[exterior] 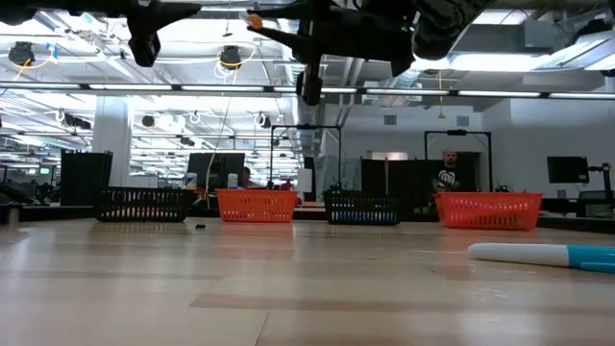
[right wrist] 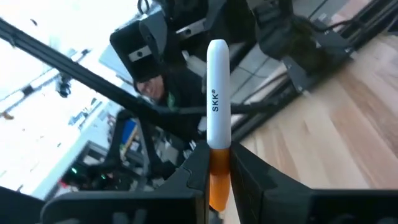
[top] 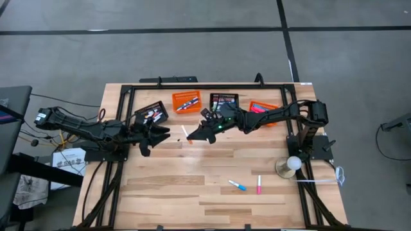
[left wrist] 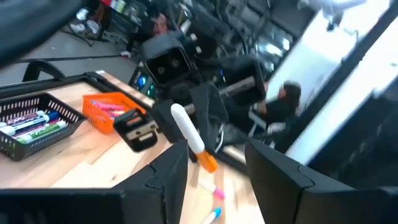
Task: Pick & Place Markers
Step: Put the white orange marker into the left black bin
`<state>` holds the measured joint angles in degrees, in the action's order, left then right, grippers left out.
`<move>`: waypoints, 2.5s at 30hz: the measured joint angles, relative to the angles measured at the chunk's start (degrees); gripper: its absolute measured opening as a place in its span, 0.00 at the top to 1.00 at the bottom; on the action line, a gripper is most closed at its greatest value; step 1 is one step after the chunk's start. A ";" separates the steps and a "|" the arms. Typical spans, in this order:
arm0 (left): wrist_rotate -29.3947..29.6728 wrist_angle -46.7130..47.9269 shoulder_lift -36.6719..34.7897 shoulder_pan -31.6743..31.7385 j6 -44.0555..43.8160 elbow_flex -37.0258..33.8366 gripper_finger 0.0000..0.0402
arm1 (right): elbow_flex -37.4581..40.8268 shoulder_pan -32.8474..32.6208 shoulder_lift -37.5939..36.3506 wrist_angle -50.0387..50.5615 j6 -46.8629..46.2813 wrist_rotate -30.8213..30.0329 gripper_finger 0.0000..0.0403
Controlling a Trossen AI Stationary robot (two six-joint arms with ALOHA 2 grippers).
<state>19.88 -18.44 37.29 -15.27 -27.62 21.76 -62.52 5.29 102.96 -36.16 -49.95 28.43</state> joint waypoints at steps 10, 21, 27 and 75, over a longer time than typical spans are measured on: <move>5.74 -8.44 7.59 0.00 -10.53 -0.01 0.60 | -1.14 0.01 0.00 -3.52 -2.57 -3.36 0.92; 5.12 -20.20 14.81 2.35 -12.35 -0.02 0.60 | -3.89 1.34 -0.02 -1.41 -2.14 -3.39 0.91; 4.95 -21.29 14.48 2.23 -12.32 -0.02 0.60 | -3.89 1.17 -0.02 -0.91 -2.14 -3.52 0.91; 3.85 -24.26 16.85 4.61 -17.70 0.04 0.53 | -7.06 -0.06 0.00 6.06 0.33 -9.31 0.91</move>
<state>23.73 -42.70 54.14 -10.66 -45.32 21.80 -69.58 5.23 102.96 -30.10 -49.63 19.11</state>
